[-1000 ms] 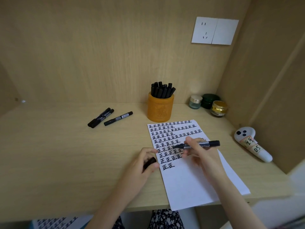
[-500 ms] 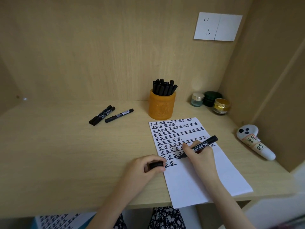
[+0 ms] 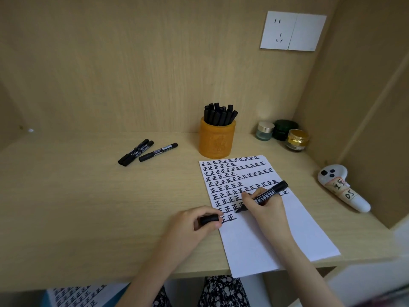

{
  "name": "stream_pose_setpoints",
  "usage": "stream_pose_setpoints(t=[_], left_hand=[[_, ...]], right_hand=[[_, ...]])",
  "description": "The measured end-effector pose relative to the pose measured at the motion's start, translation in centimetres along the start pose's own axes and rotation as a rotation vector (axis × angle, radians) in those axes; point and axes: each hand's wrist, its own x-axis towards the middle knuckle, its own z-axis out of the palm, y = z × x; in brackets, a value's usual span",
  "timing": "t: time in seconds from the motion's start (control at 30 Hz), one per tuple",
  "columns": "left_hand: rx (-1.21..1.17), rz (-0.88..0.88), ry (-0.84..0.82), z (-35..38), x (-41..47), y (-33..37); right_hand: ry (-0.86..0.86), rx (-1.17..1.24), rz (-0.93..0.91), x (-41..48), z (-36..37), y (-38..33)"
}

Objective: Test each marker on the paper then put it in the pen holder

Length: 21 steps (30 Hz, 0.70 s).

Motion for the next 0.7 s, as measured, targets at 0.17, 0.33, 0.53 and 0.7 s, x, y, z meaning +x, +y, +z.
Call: stream_pose_setpoints(t=[0.17, 0.33, 0.53, 0.7], left_hand=[[0.007, -0.005, 0.000, 0.02, 0.07, -0.03], [0.020, -0.017, -0.001, 0.08, 0.09, -0.38], [0.005, -0.006, 0.004, 0.09, 0.06, -0.55], [0.021, 0.001, 0.001, 0.11, 0.13, -0.61]], right_hand=[[-0.023, -0.031, 0.000, -0.03, 0.13, -0.08], [0.021, -0.070, -0.024, -0.04, 0.16, -0.13], [0.039, -0.068, -0.036, -0.03, 0.14, -0.08], [0.033, -0.010, -0.014, 0.11, -0.06, 0.20]])
